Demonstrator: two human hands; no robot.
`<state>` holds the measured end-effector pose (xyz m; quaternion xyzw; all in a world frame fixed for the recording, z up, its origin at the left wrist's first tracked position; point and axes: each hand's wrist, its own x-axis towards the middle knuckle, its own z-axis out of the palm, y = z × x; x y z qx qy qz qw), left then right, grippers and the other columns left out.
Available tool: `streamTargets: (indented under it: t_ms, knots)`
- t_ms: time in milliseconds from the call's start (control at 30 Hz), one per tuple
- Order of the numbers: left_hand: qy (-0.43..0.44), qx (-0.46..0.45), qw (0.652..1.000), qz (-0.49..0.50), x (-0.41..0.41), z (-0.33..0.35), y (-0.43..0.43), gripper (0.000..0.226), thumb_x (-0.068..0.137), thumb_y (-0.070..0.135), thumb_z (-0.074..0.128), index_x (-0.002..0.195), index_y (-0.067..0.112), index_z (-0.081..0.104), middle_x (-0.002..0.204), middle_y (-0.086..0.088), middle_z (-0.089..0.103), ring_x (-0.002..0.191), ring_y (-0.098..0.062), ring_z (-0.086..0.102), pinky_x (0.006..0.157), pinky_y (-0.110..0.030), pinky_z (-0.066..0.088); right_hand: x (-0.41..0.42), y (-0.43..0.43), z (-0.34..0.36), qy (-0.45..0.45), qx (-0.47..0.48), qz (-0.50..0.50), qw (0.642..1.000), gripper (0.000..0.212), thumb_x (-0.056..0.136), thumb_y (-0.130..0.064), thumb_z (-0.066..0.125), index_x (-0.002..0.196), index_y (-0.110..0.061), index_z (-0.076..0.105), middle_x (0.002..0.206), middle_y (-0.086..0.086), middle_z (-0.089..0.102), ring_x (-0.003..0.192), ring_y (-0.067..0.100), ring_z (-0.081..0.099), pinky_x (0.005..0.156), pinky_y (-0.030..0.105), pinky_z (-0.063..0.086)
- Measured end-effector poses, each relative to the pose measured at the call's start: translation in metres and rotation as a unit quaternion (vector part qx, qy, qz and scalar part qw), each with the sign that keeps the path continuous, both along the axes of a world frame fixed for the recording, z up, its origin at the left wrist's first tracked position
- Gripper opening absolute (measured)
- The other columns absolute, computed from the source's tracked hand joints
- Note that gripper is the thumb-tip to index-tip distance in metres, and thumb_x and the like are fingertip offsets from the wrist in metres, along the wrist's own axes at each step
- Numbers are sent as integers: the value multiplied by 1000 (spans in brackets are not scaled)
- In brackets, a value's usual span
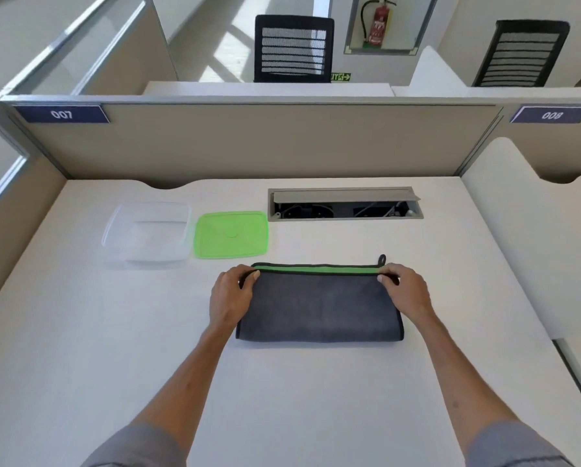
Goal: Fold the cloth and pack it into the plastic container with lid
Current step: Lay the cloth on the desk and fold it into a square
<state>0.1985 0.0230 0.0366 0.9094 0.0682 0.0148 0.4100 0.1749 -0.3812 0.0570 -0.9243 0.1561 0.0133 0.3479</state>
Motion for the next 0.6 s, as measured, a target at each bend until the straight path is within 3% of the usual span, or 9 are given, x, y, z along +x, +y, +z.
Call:
streamTargets:
  t_ms: [200,467,600]
  knots:
    - [6,16,1000,-6,23,-15,-5,18,107,42,68,112,29,80,107,9,82,105,-21,75,87,-42,58,22,0,-13,-3,-21,-7,1000,12,101,-21,73,106,-30,79,105,-14,72,102,17,67,100,47,53]
    - [19,47,999,13,44,-32,-13,20,108,45,65,111,30,78,105,4,82,103,-25,75,78,-39,53,44,-3,-31,-11,-30,-7,999,16,101,-20,72,100,-35,77,106,-13,77,101,16,70,97,50,56]
    - [8,80,997,17,41,-32,-18,17,111,39,63,118,29,74,114,6,79,113,-27,68,79,-39,50,53,-1,-42,-27,-40,-4,999,17,101,-19,71,102,-35,76,107,-14,76,106,17,70,98,51,56]
